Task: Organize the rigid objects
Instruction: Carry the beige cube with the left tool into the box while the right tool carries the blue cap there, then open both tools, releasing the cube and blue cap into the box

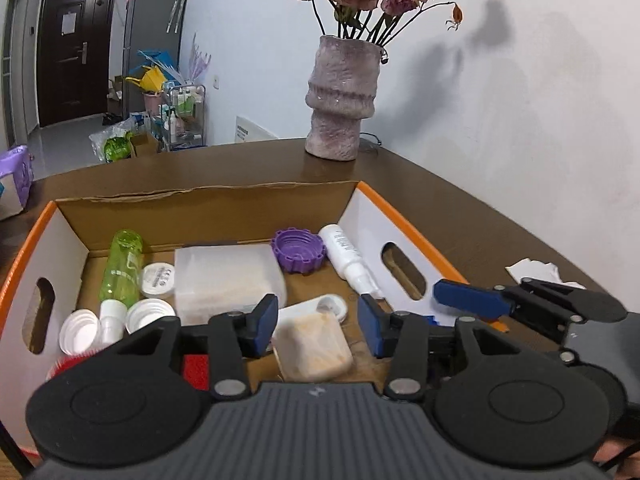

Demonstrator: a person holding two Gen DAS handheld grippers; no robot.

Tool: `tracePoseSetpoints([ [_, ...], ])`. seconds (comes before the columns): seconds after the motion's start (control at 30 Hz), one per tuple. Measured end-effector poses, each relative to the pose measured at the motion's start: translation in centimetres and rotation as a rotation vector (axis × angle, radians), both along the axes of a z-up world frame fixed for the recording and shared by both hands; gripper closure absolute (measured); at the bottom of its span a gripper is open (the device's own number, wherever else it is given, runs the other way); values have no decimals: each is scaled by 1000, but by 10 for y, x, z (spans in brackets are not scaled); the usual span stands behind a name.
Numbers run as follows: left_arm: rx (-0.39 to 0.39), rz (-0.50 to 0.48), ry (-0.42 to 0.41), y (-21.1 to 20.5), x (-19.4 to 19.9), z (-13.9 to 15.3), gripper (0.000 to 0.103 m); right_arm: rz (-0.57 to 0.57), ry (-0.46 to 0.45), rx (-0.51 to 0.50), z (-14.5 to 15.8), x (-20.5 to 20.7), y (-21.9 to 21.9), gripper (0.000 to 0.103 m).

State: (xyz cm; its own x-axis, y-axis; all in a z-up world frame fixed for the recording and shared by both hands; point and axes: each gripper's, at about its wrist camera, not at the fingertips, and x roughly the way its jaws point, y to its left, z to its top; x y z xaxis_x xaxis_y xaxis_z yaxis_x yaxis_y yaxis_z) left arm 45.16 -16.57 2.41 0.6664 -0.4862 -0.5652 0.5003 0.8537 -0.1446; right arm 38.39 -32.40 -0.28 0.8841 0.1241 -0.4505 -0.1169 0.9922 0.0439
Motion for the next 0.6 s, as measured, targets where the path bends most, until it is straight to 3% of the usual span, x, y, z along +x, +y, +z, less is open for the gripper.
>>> tracePoseSetpoints([
  [0.2, -2, 61, -22, 11, 6, 7, 49, -28, -17, 41, 2, -2, -8, 52],
  [0.3, 18, 94, -71, 16, 1, 13, 41, -32, -22, 46, 7, -7, -11, 52],
  [0.43, 81, 131, -165, 20, -17, 21, 33, -46, -45, 21, 21, -20, -8, 51],
  [0.6, 87, 141, -200, 31, -43, 34, 21, -36, -77, 9, 41, -44, 3, 44],
])
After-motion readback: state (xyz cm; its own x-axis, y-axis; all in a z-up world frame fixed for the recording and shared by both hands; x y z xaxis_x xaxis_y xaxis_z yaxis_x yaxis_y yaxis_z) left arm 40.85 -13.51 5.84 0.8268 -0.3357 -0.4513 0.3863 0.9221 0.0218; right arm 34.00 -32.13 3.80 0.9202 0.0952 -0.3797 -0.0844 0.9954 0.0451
